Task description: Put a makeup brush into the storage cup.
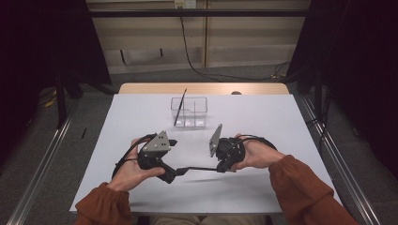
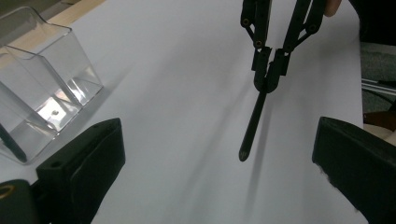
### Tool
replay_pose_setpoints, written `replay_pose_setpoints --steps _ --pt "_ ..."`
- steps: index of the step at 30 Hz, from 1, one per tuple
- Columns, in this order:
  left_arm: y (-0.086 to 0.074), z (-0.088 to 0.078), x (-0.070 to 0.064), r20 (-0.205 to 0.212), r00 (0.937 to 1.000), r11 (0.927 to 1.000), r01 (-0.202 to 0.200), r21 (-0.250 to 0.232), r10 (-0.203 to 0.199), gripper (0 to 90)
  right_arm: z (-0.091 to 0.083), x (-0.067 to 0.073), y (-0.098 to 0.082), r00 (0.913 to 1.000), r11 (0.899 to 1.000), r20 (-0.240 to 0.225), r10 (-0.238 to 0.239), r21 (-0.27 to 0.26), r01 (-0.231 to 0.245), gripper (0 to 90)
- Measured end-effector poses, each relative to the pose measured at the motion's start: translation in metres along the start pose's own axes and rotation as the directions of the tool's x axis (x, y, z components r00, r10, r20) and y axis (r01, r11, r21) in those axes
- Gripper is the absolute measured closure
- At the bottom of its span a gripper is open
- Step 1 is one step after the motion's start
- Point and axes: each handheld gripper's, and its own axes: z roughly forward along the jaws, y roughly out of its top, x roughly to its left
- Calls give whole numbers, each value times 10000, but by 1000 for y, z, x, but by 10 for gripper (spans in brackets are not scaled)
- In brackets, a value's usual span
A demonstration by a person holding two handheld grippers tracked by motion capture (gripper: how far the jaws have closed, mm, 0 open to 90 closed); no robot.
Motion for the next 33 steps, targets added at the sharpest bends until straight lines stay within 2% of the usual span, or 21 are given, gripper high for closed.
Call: replay_pose_setpoints --steps 5,11,20,23,29,33 --pt "2 7 -3 76 9993 9987 -362 366 360 37 1 0 3 10000 10000 -65 -46 16 46 846" --pt "8 14 -3 69 9992 9966 -403 719 399 40 1 0 5 10000 10000 -67 -48 70 49 846" --pt "14 24 1 414 9986 9918 -371 1224 323 43 1 -1 8 9999 9999 -74 -134 68 134 846" --pt "16 27 2 525 9985 9874 -206 1572 124 45 1 0 9 9999 9999 -99 -67 115 68 846" --pt "21 33 1 726 9974 9762 -194 2161 37 46 1 -1 10 9997 9996 -86 -233 138 234 846" --pt "22 40 0 1034 9946 9619 -309 2717 28 53 1 -1 11 9998 9996 -87 -203 180 204 846"
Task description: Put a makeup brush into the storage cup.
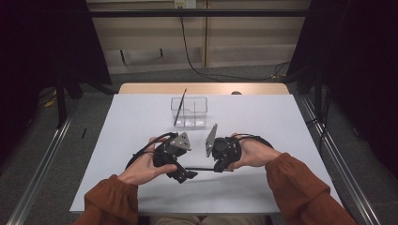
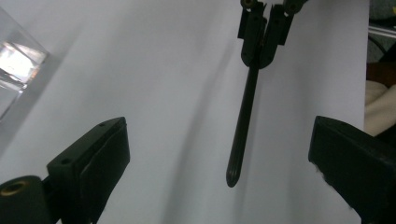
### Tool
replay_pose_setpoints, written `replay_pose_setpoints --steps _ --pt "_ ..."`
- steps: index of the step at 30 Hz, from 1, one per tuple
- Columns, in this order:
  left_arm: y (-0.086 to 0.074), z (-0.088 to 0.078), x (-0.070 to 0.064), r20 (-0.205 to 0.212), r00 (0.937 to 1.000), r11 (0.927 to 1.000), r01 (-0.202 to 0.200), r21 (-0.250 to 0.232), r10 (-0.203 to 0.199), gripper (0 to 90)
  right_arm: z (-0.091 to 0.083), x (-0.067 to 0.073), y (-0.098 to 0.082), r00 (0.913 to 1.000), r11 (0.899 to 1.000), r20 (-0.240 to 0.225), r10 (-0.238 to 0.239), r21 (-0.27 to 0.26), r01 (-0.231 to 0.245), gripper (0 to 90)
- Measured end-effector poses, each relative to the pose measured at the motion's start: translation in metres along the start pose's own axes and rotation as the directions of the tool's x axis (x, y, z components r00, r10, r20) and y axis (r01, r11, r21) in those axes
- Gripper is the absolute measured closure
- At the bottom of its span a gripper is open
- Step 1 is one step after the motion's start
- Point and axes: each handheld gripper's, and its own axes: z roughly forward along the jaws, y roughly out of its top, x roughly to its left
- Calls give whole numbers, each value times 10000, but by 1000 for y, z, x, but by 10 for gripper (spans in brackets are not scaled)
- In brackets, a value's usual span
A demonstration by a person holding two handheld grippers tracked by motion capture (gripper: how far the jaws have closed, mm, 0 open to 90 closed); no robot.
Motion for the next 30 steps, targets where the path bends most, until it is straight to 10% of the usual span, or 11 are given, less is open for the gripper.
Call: replay_pose_setpoints --steps 9,16,30 --pt "4 8 8 736 9972 9873 -26 1586 -92 72 0 0 1 9999 9999 -14 -129 49 129 846" --pt "6 9 8 1199 9928 9869 -191 1603 -2 77 2 0 2 9999 9999 -12 -129 50 129 846" --pt "6 13 9 1285 9916 9877 -369 1519 173 602 2 1 3 9997 9997 -45 -224 -3 224 846"
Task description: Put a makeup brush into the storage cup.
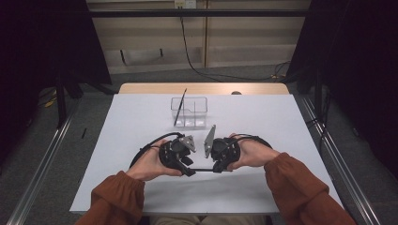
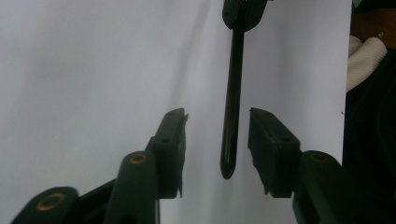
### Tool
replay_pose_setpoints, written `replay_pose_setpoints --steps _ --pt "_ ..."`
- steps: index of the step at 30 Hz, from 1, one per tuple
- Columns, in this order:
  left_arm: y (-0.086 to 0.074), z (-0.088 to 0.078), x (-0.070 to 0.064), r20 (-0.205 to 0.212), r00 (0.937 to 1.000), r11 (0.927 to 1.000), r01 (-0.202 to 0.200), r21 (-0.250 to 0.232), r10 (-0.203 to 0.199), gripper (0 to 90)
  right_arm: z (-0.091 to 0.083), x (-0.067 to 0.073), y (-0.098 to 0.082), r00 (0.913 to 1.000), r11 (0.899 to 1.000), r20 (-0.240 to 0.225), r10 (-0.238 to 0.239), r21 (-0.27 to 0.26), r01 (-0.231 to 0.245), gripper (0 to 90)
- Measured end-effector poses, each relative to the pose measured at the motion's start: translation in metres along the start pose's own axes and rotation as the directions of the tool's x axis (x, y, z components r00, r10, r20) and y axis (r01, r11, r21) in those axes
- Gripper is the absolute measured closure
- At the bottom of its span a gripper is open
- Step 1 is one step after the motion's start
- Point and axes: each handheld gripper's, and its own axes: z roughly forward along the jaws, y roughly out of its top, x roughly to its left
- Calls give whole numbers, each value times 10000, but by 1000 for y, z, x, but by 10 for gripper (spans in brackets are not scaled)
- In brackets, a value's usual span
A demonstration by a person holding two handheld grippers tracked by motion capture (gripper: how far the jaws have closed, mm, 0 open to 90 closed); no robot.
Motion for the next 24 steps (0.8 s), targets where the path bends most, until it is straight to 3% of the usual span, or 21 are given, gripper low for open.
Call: replay_pose_setpoints --steps 4,8,14,24 --pt "1 3 1 243 9997 9999 -18 120 16 694 0 0 0 10000 10000 15 20 -41 -19 846" --pt "2 6 2 406 9991 9999 145 6 -145 733 0 0 1 10000 10000 53 -48 -68 48 846" --pt "3 8 2 540 9985 10000 62 44 -64 806 1 -1 -1 10000 10000 69 35 -94 -34 846" --pt "3 8 2 743 9972 9999 -74 -77 79 836 1 -2 -2 9999 9999 128 -71 -83 72 841"
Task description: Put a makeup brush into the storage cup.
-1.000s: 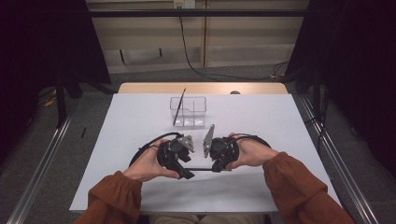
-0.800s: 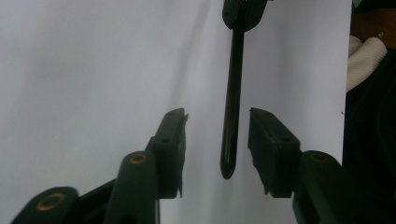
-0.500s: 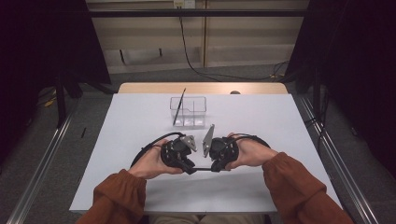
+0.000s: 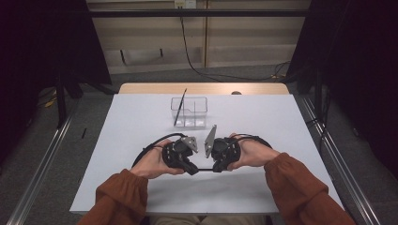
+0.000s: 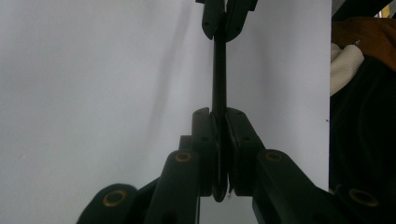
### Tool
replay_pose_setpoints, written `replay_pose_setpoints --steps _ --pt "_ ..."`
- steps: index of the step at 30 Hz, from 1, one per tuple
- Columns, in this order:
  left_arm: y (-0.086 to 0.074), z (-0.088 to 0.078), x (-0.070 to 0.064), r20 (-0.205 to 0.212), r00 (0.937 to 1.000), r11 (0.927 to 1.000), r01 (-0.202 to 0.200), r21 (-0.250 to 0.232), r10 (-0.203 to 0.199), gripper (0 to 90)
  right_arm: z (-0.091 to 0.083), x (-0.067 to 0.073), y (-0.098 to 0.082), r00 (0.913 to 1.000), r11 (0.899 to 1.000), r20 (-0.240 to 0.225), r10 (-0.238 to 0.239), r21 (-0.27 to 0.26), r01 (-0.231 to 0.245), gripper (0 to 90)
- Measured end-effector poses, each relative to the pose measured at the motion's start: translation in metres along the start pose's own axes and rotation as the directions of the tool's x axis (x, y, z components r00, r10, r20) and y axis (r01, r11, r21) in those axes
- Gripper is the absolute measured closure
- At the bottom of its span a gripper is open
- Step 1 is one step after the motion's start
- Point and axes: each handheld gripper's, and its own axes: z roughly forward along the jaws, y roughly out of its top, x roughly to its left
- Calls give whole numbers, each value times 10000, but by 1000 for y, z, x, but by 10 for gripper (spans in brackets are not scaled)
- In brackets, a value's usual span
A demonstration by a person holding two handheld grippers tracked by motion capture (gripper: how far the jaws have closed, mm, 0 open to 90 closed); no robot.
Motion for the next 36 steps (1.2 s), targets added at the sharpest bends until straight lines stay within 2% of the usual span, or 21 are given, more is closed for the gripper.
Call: replay_pose_setpoints --steps 5,9,16,19,20,29,35,36 --pt "0 0 -1 -50 9999 9999 -111 47 111 840 1 1 -1 9999 10000 137 -85 -3 85 836" --pt "0 -1 -1 -83 9999 10000 -65 -29 65 840 1 0 -2 9999 9997 143 -28 -248 32 819" --pt "-1 -3 0 -113 9999 9998 -12 -189 10 840 0 1 -3 9997 9986 165 168 -500 -160 727" --pt "-3 -2 0 -71 10000 9998 -32 -205 31 840 -1 0 -4 9993 9980 239 270 -583 -256 670" --pt "-3 -2 -1 -210 9998 9997 37 -240 -42 840 0 -1 -4 9993 9975 285 235 -666 -216 643" --pt "-8 -8 0 -267 9993 9985 267 -481 -280 840 -2 -1 -12 9971 9937 472 602 -977 -554 428" --pt "-14 -9 0 -293 9989 9981 360 -491 -375 840 -6 -3 -19 9938 9887 635 911 -1252 -826 340" --pt "-15 -11 0 -120 9991 9981 392 -478 -398 840 -6 -3 -20 9938 9880 686 879 -1333 -782 336"
